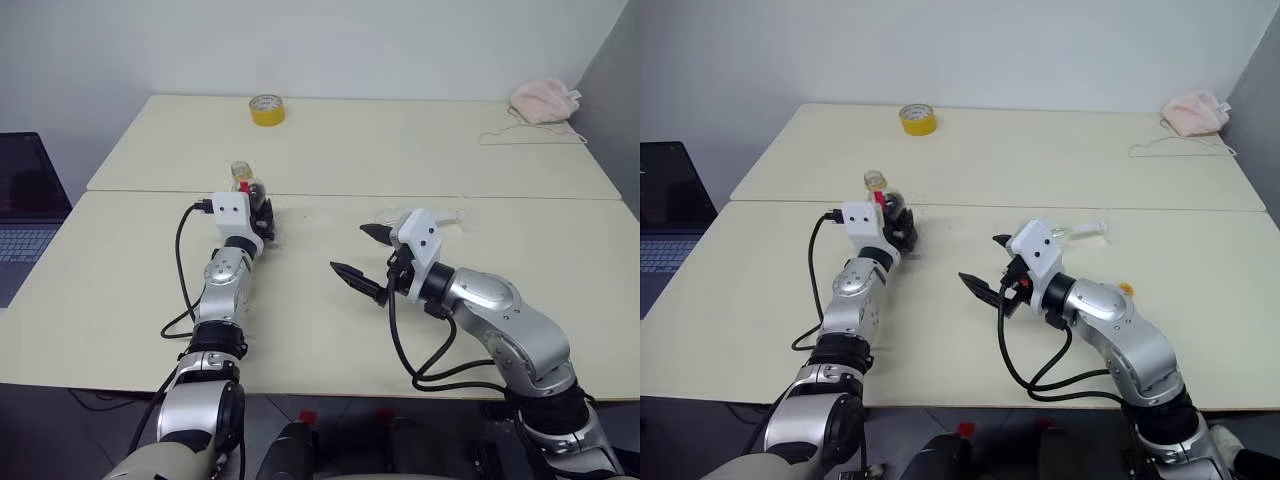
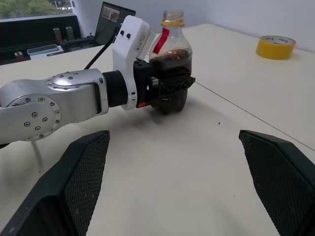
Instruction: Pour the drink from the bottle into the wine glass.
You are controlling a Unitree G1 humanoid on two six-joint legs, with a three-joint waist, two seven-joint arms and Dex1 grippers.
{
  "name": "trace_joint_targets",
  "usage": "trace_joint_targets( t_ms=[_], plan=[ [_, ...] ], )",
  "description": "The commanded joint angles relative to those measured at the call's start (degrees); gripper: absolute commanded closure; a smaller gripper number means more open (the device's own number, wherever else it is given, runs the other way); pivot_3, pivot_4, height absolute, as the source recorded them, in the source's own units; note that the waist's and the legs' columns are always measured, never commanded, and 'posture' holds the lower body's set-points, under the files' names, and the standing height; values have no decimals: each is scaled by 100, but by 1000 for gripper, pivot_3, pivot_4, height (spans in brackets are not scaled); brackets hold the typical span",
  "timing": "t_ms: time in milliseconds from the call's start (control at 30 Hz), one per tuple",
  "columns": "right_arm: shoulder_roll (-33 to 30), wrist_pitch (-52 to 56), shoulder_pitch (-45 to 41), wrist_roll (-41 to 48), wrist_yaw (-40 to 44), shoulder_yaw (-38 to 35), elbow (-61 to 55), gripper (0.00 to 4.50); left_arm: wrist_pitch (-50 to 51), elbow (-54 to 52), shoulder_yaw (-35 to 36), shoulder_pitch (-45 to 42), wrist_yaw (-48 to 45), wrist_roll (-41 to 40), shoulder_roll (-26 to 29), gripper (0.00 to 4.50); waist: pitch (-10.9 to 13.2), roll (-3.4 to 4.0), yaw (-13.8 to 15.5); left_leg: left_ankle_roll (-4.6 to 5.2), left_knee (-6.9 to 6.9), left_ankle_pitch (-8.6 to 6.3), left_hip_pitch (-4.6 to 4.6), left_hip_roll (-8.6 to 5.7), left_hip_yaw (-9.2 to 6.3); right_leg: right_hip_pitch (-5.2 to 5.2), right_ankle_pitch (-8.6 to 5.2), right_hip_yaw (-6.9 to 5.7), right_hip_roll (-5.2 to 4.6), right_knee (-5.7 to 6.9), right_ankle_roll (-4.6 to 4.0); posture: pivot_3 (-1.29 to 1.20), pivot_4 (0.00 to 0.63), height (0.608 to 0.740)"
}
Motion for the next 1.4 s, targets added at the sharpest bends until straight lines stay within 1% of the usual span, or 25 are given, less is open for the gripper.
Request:
trace_joint_targets(
  t_ms=[33,100,133,333,400,633,867,967,1067,1200,1233,1267,1300,1400],
  plan=[
    [40,0,-3,48,-16,-45,-279,0,-175,-173,-16,-4,-33,0,56,771,0,0,-1,0,0,0,0,0,0,0,0,0,0,0,0,0,150,740],
    [34,7,3,46,-6,-46,-282,0,-183,-274,-31,84,-44,9,50,136,0,0,0,0,0,0,0,0,1,0,0,1,0,0,0,0,150,740],
    [33,9,5,45,-4,-46,-283,0,-184,-302,-36,106,-49,8,48,22,0,0,-1,0,0,0,0,0,1,0,0,1,0,-1,0,0,150,740],
    [3,-16,11,52,53,-53,-276,0,-132,-874,-52,493,-183,-84,16,22,0,0,-5,0,-1,0,0,2,0,-2,0,1,0,1,0,0,150,740],
    [-30,-24,43,74,81,-85,-308,0,37,-1157,-117,680,-230,-54,23,22,0,0,-3,0,-1,0,0,1,-1,-1,0,1,0,1,0,0,150,740],
    [-297,-151,424,134,262,-327,-491,0,602,-2557,-151,1552,-319,-123,84,22,0,1,-1,0,-2,0,1,2,0,-1,0,4,0,-1,0,0,150,740],
    [-604,-685,1195,-34,406,-691,-515,0,1340,-4237,-61,2662,-29,-57,114,22,-1,1,12,0,-3,0,2,3,2,4,0,5,0,-6,0,0,150,740],
    [-777,-1290,1505,-528,272,-882,-261,0,1623,-4888,-213,2985,-340,-130,300,22,-1,1,18,1,-2,0,5,3,1,8,0,4,1,-5,0,0,150,740],
    [-827,-1708,1671,-929,84,-967,0,0,1834,-5235,-386,3041,-765,-264,514,22,-1,1,18,1,-2,-1,7,3,3,10,0,4,3,-5,0,0,150,740],
    [-1277,-2641,1715,-2502,-462,-649,637,0,2228,-5434,-824,2751,-1778,-762,874,22,-1,2,29,1,-2,0,8,1,7,14,0,6,2,-7,0,0,150,740],
    [-1358,-2794,1651,-2886,-661,-579,769,0,2310,-5442,-906,2689,-1952,-869,918,22,-1,2,27,1,-1,0,8,0,10,13,0,8,1,-7,0,0,150,740],
    [-1474,-2923,1502,-3464,-982,-472,957,0,2432,-5457,-1030,2604,-2185,-1029,946,22,-1,2,21,1,-2,0,11,1,12,13,-1,9,2,-7,0,0,150,740],
    [-1534,-3017,1387,-3887,-1214,-396,1111,0,2514,-5454,-1110,2536,-2349,-1136,967,22,-1,3,17,1,-3,0,11,4,12,12,-1,9,4,-6,0,0,150,740],
    [-1519,-3126,1063,-4759,-1738,-225,1528,0,2637,-5422,-1368,2366,-2747,-1264,1019,22,-1,3,-15,0,-5,0,12,7,22,8,-1,14,10,-4,-1,0,150,740]
  ],
)
